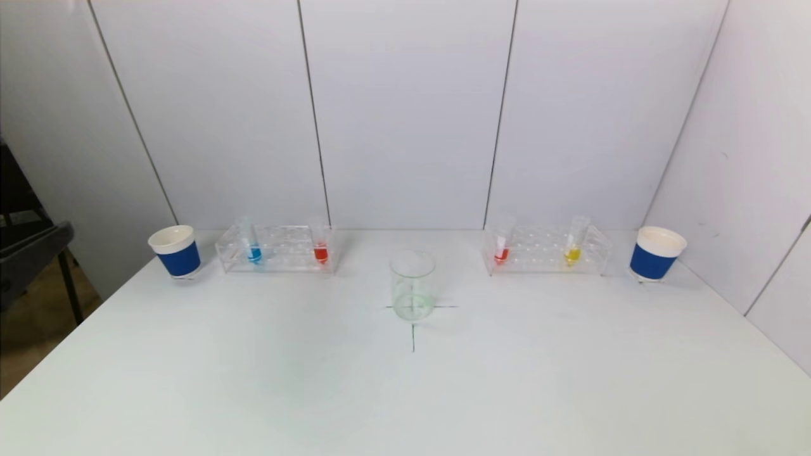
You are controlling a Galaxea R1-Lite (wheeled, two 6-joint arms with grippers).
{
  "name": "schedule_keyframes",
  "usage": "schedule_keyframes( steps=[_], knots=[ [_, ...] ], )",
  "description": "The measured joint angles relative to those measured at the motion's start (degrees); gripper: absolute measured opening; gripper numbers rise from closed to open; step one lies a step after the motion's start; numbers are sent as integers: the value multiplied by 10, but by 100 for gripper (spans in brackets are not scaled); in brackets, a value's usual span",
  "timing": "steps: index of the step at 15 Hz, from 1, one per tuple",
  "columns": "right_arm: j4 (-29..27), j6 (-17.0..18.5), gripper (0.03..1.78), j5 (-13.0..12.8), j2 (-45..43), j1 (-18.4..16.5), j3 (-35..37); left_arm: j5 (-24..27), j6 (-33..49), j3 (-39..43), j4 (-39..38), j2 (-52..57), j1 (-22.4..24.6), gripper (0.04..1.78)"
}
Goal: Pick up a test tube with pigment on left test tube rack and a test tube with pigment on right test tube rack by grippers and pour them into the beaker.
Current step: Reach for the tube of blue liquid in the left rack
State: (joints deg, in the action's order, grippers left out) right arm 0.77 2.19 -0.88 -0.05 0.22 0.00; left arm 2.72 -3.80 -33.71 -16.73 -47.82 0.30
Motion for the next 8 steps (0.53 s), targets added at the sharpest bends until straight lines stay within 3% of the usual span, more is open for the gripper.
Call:
schedule_keyframes(
  steps=[8],
  knots=[
    [0, 0, 177, 0, 0, 0, 0, 90, 6, 18, -267, -301, 40, 176]
  ],
)
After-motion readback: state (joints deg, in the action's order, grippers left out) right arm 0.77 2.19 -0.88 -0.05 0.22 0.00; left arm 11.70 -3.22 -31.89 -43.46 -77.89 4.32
